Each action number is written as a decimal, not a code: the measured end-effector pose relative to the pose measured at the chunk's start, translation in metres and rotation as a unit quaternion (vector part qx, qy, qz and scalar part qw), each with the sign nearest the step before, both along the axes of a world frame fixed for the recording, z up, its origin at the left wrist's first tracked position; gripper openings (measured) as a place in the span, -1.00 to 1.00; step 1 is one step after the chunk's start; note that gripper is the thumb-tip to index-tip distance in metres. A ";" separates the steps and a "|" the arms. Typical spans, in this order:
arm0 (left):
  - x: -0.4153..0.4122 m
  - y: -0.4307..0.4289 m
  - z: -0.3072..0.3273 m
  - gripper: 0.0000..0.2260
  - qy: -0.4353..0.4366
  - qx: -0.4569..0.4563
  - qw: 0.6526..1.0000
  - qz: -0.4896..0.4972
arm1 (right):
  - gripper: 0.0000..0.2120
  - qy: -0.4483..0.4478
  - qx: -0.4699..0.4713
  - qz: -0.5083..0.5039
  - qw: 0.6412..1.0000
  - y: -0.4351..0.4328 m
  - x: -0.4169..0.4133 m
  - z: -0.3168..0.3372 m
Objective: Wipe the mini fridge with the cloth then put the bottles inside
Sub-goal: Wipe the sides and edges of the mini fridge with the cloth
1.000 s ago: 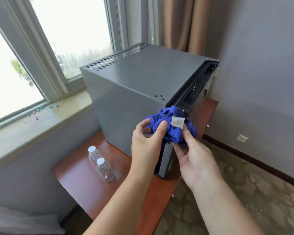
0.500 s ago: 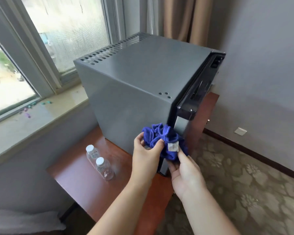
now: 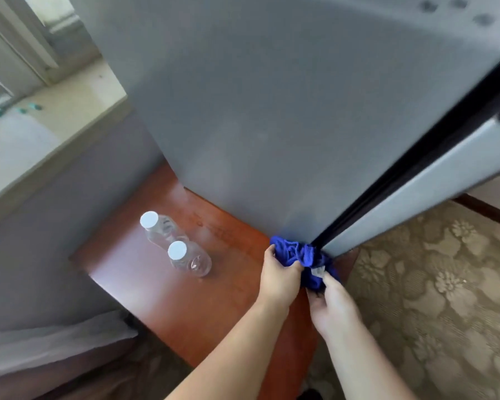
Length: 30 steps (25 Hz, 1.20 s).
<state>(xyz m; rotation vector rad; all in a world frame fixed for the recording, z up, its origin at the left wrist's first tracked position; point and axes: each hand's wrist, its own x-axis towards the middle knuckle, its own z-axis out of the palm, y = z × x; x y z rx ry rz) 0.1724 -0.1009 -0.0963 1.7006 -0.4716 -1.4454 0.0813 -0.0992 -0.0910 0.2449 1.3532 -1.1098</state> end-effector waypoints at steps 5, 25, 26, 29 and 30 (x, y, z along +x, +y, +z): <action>0.008 0.002 -0.021 -0.48 0.017 0.012 1.000 0.011 | -0.61 -0.009 -0.039 -0.025 0.999 0.007 0.004 -0.018; -0.020 0.054 0.336 -0.41 -0.183 -0.438 0.880 0.012 | -0.49 0.181 -0.525 0.171 0.814 0.036 -0.072 0.309; -0.028 0.056 0.350 -0.38 -0.211 -0.444 0.871 0.018 | -0.54 0.158 -0.546 0.180 0.803 0.031 -0.078 0.318; -0.052 0.051 0.373 -0.26 -0.316 -0.393 0.863 -0.022 | -0.68 0.180 -0.583 0.188 0.770 0.008 -0.097 0.330; -0.061 0.046 0.374 -0.24 -0.377 -0.349 0.857 -0.044 | -0.68 0.231 -0.577 0.196 0.758 -0.003 -0.106 0.332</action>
